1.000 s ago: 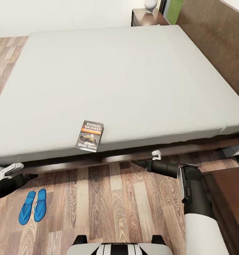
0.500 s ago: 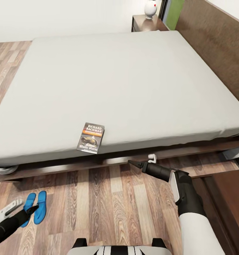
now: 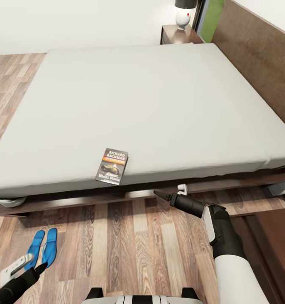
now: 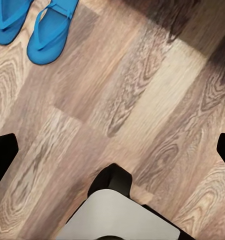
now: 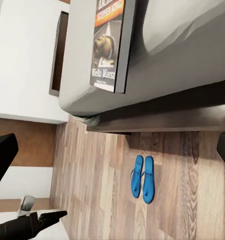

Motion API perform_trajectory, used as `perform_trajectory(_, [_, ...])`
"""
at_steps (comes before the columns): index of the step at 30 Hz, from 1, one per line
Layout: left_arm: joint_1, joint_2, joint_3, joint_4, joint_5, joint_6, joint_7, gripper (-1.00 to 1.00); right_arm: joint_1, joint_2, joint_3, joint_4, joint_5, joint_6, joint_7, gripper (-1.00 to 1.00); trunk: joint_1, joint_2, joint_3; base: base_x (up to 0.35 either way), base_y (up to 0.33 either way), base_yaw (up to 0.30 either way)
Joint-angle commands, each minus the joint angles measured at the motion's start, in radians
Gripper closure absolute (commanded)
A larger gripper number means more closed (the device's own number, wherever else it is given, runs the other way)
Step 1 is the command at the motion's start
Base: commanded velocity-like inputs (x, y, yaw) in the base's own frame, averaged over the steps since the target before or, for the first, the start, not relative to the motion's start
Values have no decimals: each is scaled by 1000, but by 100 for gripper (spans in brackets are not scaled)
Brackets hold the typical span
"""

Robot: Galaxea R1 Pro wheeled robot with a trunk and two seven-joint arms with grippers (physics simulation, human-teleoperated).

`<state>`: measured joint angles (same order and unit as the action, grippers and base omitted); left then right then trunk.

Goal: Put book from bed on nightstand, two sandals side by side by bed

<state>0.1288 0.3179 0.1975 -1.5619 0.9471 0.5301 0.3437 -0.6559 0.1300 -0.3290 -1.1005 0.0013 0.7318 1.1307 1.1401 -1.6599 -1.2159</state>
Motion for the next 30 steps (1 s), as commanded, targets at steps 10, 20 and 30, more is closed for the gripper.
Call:
perform_trajectory(10, [2, -19, -4, 54, -5, -56, 12, -100, -1, 3, -11, 60, 0, 14, -7, -100, 0, 0, 16, 1, 124, 69])
perform_trajectory(20, [2, -19, -7, 61, -6, -66, 10, -100, -29, 7, -45, 198, -72, 14, -47, -100, 0, 0, 32, 79, 258, 80])
perform_trajectory(30, [2, -24, -8, 60, 6, -66, -2, -100, -31, 3, -166, 214, -202, 12, -100, -100, 0, 0, 45, 28, 63, 120])
